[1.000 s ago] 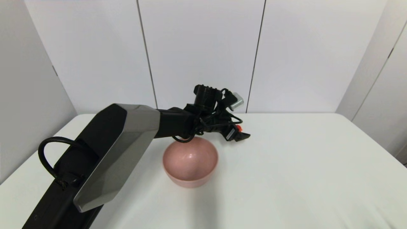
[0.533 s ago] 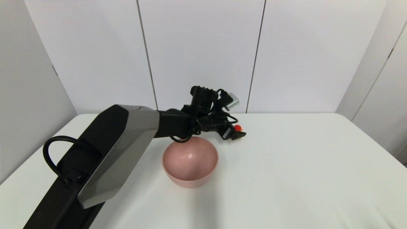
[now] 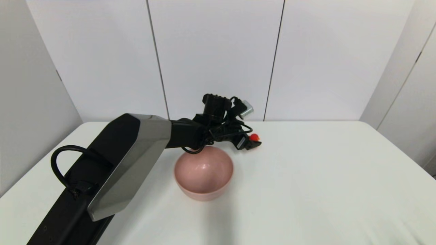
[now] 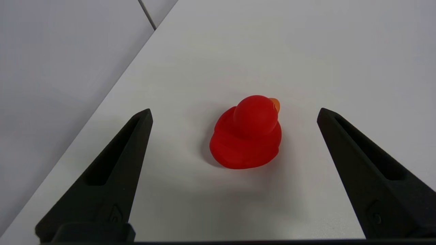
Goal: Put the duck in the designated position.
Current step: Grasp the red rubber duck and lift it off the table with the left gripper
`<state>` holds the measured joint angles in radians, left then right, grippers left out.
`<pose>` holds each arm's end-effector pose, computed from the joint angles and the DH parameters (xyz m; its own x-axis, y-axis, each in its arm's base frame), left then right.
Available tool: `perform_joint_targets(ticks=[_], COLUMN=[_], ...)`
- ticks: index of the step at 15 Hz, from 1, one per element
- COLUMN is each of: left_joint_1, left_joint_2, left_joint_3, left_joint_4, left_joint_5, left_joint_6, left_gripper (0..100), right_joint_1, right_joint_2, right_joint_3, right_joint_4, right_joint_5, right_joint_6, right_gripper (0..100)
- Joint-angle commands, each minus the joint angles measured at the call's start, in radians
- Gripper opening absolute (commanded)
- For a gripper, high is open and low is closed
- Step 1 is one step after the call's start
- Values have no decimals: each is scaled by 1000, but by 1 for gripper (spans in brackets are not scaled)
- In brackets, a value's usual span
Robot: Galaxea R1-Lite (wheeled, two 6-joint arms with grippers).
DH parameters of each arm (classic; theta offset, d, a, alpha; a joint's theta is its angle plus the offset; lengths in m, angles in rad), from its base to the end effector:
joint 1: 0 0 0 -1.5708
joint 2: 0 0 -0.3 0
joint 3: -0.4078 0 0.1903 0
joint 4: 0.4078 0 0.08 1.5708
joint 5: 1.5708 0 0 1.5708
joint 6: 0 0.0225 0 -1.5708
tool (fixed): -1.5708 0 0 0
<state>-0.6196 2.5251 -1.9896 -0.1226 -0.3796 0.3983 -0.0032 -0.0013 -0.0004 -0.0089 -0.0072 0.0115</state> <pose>0.4233 -0.3122 0.1087 0.4774 -0.7957 -0.3727 0.8785 0.4249 0.2182 -0.0229 -0.0001 0.0765 0.9999 -0.0104 0.0106 0.0103 0.9999 0.0116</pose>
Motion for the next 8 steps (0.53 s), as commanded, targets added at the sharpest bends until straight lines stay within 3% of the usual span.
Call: perform_joint_targets(ticks=[1,8], left_joint_1=[0,-2], left_joint_2=[9,18], left_joint_3=[0,0], left_joint_4=[0,1], left_joint_5=[-2,-2], left_joint_6=[2,-4], left_gripper=[100,100], right_joint_1=[0,0], right_joint_2=[1,1], right_joint_3=[-1,0], right_joint_4=[0,0], right_joint_5=[0,0], right_joint_6=[1,1], right_gripper=[100,100])
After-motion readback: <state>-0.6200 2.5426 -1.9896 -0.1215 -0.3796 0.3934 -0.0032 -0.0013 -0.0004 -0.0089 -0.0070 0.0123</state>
